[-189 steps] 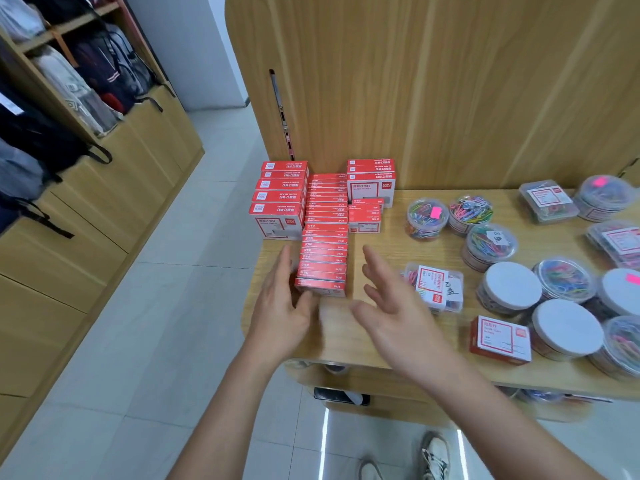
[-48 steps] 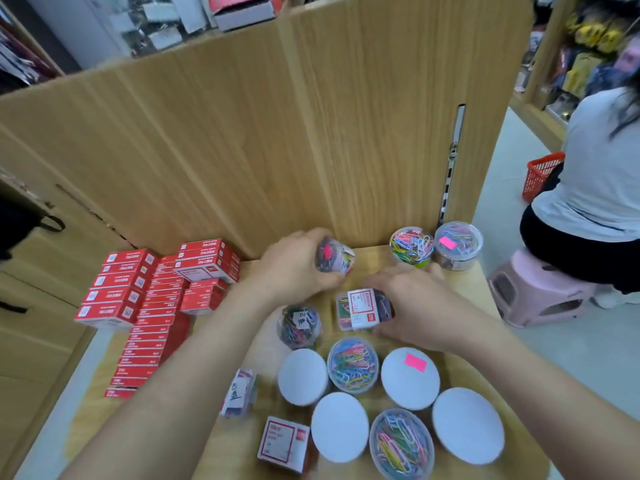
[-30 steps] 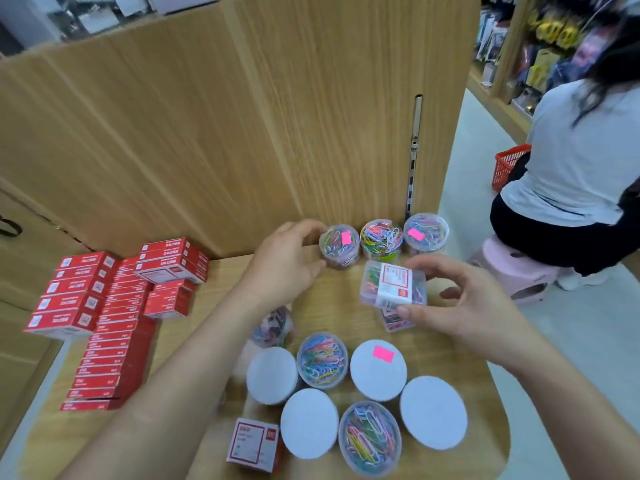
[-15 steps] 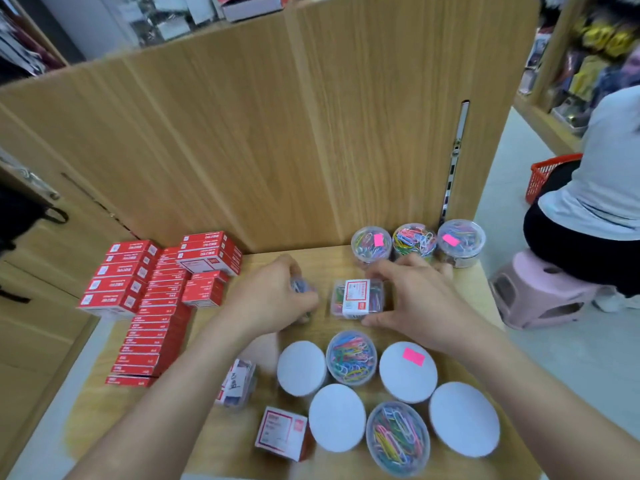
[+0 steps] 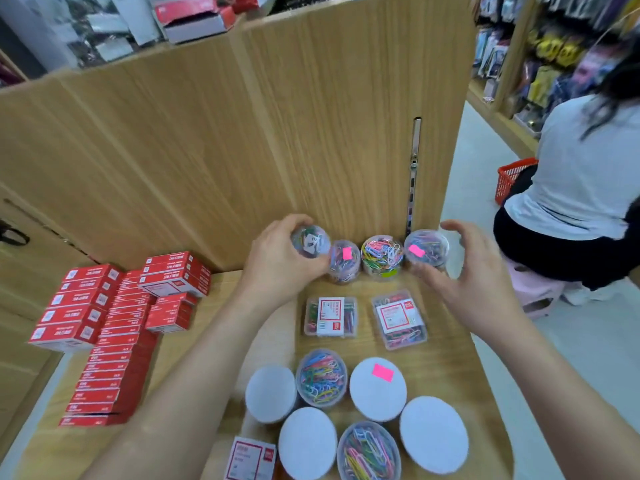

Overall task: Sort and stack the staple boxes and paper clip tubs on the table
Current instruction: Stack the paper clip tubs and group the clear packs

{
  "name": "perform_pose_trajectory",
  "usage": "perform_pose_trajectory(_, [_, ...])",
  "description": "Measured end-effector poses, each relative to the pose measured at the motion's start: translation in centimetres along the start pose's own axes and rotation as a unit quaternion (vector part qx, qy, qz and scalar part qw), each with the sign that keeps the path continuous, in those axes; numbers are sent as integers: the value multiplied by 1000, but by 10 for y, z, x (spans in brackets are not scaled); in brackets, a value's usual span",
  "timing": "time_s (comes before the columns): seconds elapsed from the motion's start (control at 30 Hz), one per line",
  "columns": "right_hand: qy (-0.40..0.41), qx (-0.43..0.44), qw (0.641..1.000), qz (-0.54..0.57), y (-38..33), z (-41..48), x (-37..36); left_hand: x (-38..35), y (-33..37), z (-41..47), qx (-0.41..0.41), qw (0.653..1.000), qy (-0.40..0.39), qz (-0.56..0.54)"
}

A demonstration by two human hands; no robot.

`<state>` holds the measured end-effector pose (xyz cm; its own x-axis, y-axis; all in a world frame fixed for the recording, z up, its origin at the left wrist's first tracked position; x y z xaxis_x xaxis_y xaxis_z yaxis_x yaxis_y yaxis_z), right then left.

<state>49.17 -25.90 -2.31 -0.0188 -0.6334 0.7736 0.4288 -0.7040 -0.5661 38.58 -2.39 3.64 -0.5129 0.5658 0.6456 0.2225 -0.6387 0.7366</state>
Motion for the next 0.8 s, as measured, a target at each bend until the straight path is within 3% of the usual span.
perform_pose_trajectory(0.1, [-46, -14, 999, 14, 5, 2, -15, 13, -20, 0, 9, 1000, 1, 29])
perform_pose_trajectory(0.47, [-13, -30, 999, 12, 9, 4, -19, -3, -51, -7, 8, 1000, 2, 24])
perform_pose_trajectory(0.6, [29, 15, 999, -21, -5, -6, 4, 5, -27, -18, -87, 995, 12, 48])
perform_pose_trajectory(0.67, [1, 33, 999, 6, -13, -16, 15, 1, -10, -28, -116, 990, -56, 56])
perform_pose_trajectory(0.73, [-98, 40, 994, 33, -21, -30, 8, -16, -9, -41, -105, 976, -175, 71])
perform_pose_trajectory(0.8, [-171, 59, 984, -2, -27, -43, -4, -29, -14, -49, -109, 958, -243, 108])
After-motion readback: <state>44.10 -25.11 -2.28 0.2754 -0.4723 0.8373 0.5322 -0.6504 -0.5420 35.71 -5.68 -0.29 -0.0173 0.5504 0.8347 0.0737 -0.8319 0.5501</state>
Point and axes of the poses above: each hand's wrist, its own z-axis towards the middle knuckle, its own x-axis out of the back of the hand, y = z × x, the point moved 7 cm from there along z, towards the middle knuckle, and after that the axes turned 15 degrees about -z, right-handed, at the moved point
